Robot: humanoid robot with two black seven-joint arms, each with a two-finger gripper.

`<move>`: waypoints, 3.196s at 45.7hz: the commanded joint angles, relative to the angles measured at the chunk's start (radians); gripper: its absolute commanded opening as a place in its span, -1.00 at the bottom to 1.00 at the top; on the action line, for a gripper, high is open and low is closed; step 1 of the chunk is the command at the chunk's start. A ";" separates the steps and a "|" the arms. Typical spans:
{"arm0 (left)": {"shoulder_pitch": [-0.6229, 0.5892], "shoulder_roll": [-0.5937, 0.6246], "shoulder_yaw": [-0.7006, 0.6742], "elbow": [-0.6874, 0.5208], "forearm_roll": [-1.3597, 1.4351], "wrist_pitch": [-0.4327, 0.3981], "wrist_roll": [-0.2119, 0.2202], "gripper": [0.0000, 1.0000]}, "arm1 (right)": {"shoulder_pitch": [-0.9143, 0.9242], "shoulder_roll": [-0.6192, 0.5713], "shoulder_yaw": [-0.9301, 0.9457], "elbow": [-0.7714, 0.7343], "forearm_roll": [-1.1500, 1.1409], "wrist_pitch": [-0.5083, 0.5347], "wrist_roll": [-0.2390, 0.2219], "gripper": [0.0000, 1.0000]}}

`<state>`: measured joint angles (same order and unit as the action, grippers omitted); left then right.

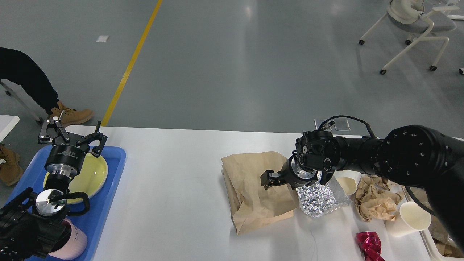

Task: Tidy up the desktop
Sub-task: 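Lift the tan paper bag with the right gripper and carry it away, then bring the right gripper back and lower it to the foil packet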

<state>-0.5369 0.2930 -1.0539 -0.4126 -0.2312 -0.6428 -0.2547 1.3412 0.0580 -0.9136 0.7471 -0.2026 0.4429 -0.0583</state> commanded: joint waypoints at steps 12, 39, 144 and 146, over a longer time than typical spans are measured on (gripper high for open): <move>0.000 0.000 0.000 0.000 0.000 0.000 0.000 0.93 | 0.009 0.005 0.001 0.017 0.002 0.011 -0.002 -1.00; 0.000 0.000 0.000 0.000 0.000 0.000 0.000 0.93 | 0.104 -0.099 0.150 0.141 0.003 0.003 0.003 -1.00; 0.000 0.000 0.000 0.002 0.000 0.000 0.002 0.93 | -0.051 -0.862 0.360 0.012 -0.043 -0.366 0.006 1.00; 0.000 0.000 0.000 0.000 0.000 0.000 0.000 0.93 | 0.007 -0.833 0.308 0.050 -0.079 -0.365 0.003 1.00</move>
<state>-0.5369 0.2930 -1.0539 -0.4124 -0.2308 -0.6427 -0.2541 1.2089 -0.8324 -0.5181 0.7202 -0.2192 0.0752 -0.0497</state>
